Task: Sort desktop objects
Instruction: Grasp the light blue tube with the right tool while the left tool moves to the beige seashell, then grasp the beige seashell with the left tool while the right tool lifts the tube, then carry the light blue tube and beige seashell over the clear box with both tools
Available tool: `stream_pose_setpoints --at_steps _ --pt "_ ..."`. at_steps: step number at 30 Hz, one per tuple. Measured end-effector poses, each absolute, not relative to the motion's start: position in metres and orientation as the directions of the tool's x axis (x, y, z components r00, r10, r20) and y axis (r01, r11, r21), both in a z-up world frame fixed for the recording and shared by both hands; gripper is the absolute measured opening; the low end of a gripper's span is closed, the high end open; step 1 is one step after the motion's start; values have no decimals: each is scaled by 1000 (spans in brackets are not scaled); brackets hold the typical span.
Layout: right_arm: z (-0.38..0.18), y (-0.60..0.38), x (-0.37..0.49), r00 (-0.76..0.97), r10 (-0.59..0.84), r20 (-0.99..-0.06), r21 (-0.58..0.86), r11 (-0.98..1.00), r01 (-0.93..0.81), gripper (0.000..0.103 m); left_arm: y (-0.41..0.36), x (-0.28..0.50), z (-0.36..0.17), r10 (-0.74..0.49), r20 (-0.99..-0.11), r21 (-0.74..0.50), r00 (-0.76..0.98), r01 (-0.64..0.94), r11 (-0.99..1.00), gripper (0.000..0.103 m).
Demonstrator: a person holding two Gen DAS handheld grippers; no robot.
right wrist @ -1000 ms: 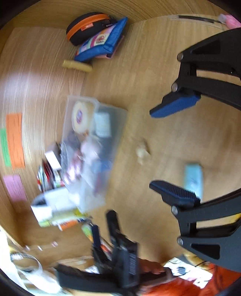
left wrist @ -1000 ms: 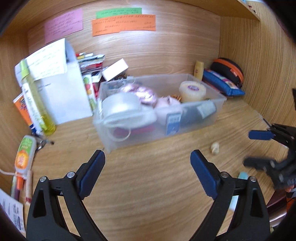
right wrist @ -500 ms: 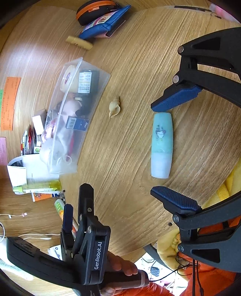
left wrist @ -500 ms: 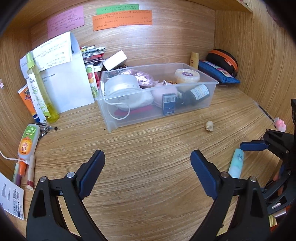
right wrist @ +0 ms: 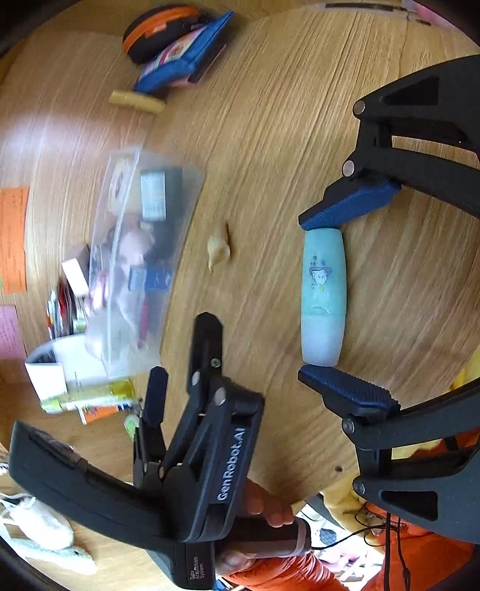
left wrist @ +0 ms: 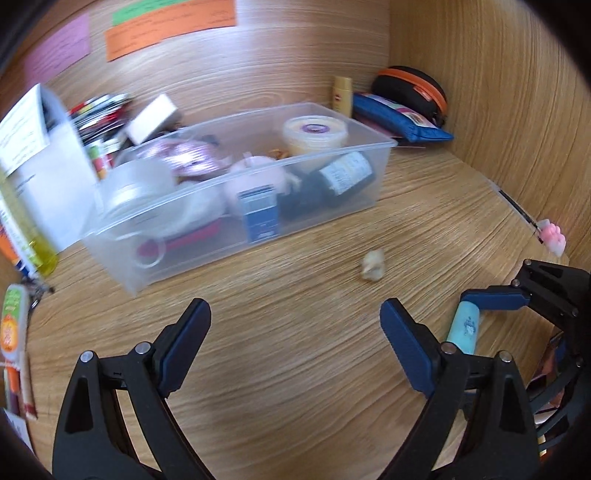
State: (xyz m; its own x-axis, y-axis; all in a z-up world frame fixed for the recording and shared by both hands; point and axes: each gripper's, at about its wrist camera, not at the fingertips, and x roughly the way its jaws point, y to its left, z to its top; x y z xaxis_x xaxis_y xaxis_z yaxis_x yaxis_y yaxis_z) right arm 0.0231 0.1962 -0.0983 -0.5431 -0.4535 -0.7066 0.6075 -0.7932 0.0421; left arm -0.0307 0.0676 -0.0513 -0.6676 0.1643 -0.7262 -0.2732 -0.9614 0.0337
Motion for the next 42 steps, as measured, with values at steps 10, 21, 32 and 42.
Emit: stream_pose_setpoints --at_steps 10,21,32,42 --pt "-78 260 2 -633 -371 -680 71 -892 447 71 114 -57 -59 211 -753 32 -623 -356 -934 70" --pt "-68 284 -12 -653 -375 -658 137 -912 386 71 127 -71 -71 222 -788 23 -574 -387 -922 41" --pt "-73 276 -23 -636 -373 -675 148 -914 378 72 131 -69 -70 248 -780 20 -574 -418 -908 17" --pt "-62 265 -26 -645 -361 -674 120 -914 387 72 109 -69 -60 271 -742 -48 -614 -354 -934 17"
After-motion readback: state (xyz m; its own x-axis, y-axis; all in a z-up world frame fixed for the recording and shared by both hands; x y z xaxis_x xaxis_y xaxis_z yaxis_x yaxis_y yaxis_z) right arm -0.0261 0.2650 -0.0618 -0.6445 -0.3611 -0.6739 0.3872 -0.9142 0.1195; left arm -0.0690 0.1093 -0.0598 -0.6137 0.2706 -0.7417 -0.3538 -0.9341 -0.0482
